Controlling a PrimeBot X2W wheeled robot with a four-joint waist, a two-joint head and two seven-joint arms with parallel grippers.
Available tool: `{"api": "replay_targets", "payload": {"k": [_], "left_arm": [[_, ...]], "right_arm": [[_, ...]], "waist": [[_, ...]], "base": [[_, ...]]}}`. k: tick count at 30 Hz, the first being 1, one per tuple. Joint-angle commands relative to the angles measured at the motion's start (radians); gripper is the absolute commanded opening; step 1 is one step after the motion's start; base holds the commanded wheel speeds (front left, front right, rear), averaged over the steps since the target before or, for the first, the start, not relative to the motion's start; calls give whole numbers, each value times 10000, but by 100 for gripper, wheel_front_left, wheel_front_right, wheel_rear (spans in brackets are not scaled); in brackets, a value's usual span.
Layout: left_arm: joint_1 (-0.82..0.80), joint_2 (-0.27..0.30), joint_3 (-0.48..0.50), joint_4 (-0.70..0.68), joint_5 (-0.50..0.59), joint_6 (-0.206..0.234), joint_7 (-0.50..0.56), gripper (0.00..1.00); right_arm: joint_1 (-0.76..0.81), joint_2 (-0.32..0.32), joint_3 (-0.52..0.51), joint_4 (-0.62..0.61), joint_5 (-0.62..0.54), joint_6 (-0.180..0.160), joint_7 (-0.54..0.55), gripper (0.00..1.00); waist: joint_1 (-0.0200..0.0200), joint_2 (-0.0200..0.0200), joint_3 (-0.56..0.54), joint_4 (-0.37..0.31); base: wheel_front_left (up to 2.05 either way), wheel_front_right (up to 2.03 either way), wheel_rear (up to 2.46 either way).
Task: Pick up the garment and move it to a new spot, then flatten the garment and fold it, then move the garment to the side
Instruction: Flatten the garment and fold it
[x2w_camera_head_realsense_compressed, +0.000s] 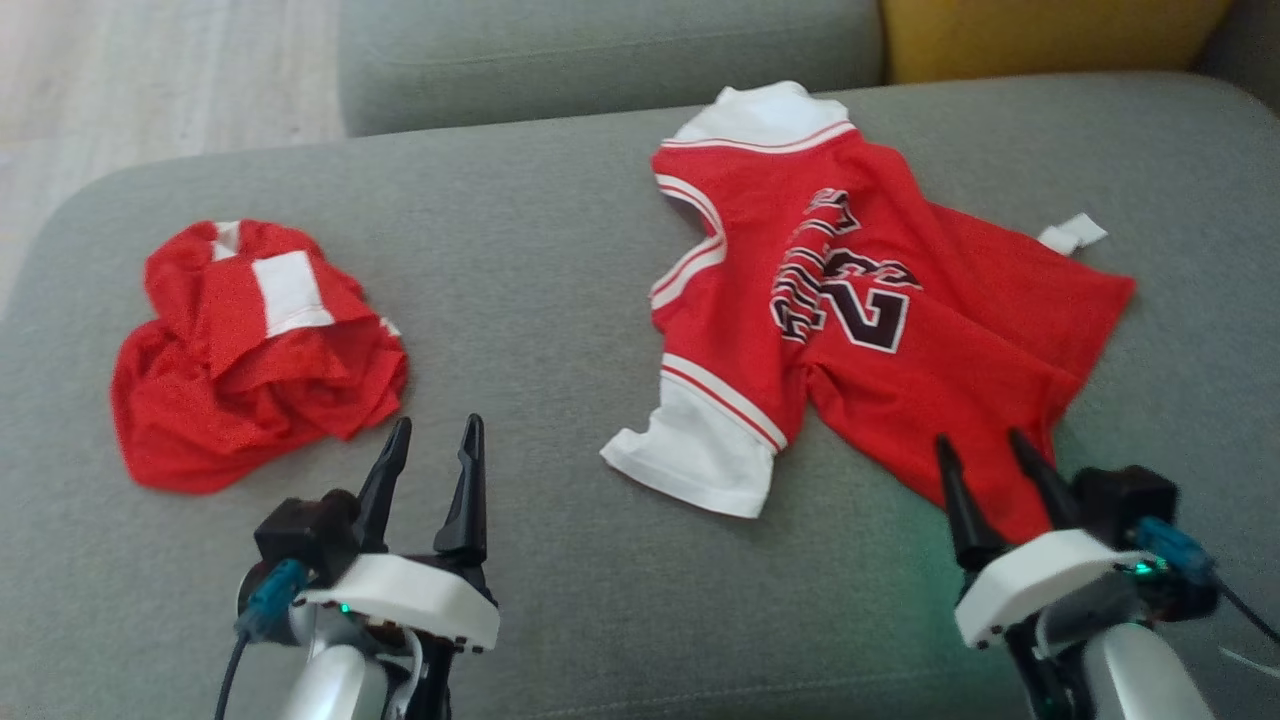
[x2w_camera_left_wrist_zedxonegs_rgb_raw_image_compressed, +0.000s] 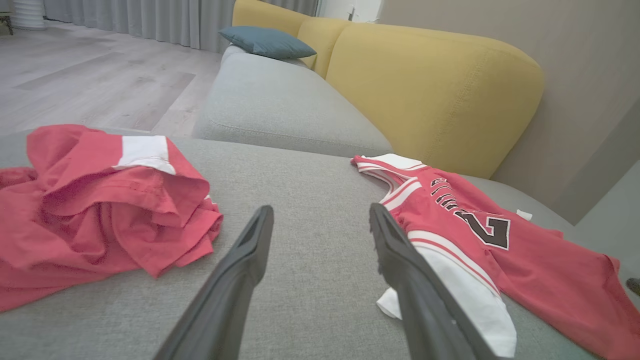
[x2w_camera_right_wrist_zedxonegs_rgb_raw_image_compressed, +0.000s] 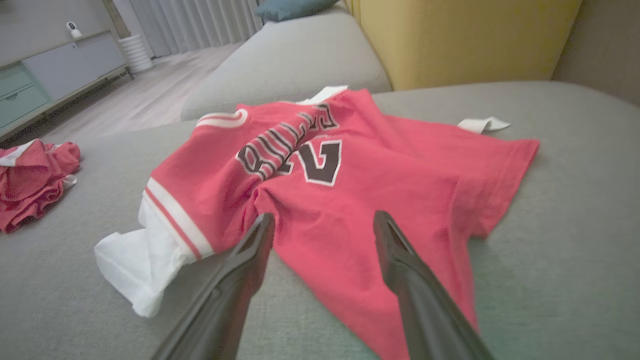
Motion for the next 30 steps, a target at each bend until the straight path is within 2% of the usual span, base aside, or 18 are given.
{"api": "replay_targets", "payload": {"k": [1,11,19,30], "left_arm": [[-508,41,335,-331,71,-33,-122,100],[-1009,41,-46,409,305,-306,-122,100],[-1885,41,-889,1908,378,-546,-93,100],[-2964,41,-2027,3865,237,-451,410,100]], "right_arm": [[-89,37,-27,-711,-335,-7,-293,100],[15,130,-251,-1315,-537,-7,-844,100],[-79,133,-413,-1343,-481,-7,-1092,100],[-138,134,-447,-1372,-440,-7,-1262,100]], "waist": [[0,-1,170,-288],[0,-1,553,-1070],[0,-1,756,-1398],[0,-1,1146,-1565]], "base": [[0,0,0],[0,0,0],[0,0,0],[0,0,0]]}}
